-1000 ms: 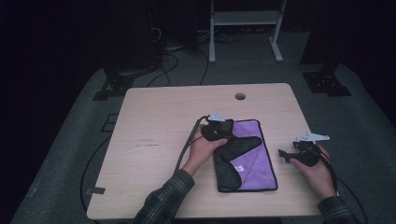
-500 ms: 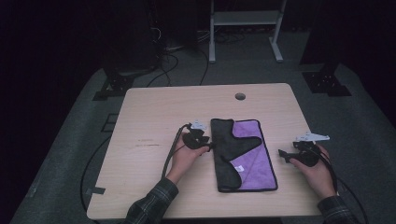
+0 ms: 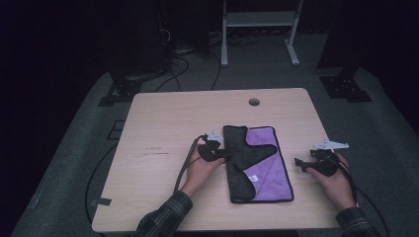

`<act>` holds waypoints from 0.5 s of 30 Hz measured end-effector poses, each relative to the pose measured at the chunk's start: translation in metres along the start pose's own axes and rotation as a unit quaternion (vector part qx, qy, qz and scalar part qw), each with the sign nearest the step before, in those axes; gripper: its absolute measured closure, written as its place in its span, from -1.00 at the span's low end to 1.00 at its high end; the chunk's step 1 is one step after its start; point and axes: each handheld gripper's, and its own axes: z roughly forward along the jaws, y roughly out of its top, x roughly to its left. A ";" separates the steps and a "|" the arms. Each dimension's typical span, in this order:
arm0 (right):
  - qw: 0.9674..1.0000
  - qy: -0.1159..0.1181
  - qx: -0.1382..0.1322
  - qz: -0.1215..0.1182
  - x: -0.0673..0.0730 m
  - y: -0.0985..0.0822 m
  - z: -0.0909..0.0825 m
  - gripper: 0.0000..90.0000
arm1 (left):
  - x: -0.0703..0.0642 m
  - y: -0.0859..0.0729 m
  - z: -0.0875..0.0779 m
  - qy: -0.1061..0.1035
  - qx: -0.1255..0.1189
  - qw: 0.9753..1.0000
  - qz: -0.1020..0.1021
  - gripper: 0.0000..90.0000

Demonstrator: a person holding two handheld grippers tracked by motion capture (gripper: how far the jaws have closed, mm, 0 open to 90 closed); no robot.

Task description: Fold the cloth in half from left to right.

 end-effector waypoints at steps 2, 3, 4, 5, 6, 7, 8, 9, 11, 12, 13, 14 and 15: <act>1.000 0.000 0.000 0.000 0.000 0.000 0.000 -0.50 | 0.000 -0.001 0.001 -0.009 -0.004 1.000 -0.011 0.87; 1.000 0.000 0.000 0.000 0.000 0.000 0.000 -0.50 | 0.001 -0.002 0.001 -0.011 -0.002 1.000 -0.012 0.90; 1.000 0.000 0.000 0.000 0.000 0.000 0.000 -0.50 | 0.002 -0.001 0.001 -0.012 -0.002 1.000 -0.017 0.90; 1.000 0.000 0.000 0.000 0.000 0.000 0.000 -0.50 | 0.002 -0.002 0.000 -0.013 -0.004 1.000 -0.020 0.93; 1.000 0.000 0.000 0.000 0.000 0.000 0.000 -0.50 | 0.002 -0.002 0.000 -0.013 -0.004 1.000 -0.020 0.94; 1.000 0.000 0.000 0.000 0.000 0.000 0.000 -0.50 | 0.004 -0.002 -0.003 -0.015 0.002 1.000 -0.018 0.94; 1.000 0.000 0.000 0.000 0.000 0.000 0.000 -0.50 | 0.004 -0.002 -0.003 -0.015 0.002 1.000 -0.018 0.94; 1.000 0.000 0.000 0.000 0.000 0.000 0.000 -0.50 | 0.007 -0.003 -0.007 -0.020 0.002 1.000 -0.020 0.94; 1.000 0.000 0.000 0.000 0.000 0.000 0.000 -0.50 | 0.008 -0.004 -0.009 -0.022 0.001 1.000 -0.023 0.94; 1.000 0.000 0.000 0.000 0.000 0.000 0.000 -0.50 | 0.009 -0.004 -0.012 -0.022 0.004 1.000 -0.018 0.94; 1.000 0.000 0.000 0.000 0.000 0.000 0.000 -0.50 | 0.011 -0.005 -0.018 -0.022 0.005 1.000 -0.016 0.94; 1.000 0.000 0.000 0.000 0.000 0.000 0.000 -0.50 | 0.013 -0.006 -0.021 -0.021 0.006 1.000 -0.015 0.94; 1.000 0.000 0.000 0.000 0.000 0.000 0.000 -0.50 | 0.013 -0.006 -0.021 -0.021 0.006 1.000 -0.015 0.94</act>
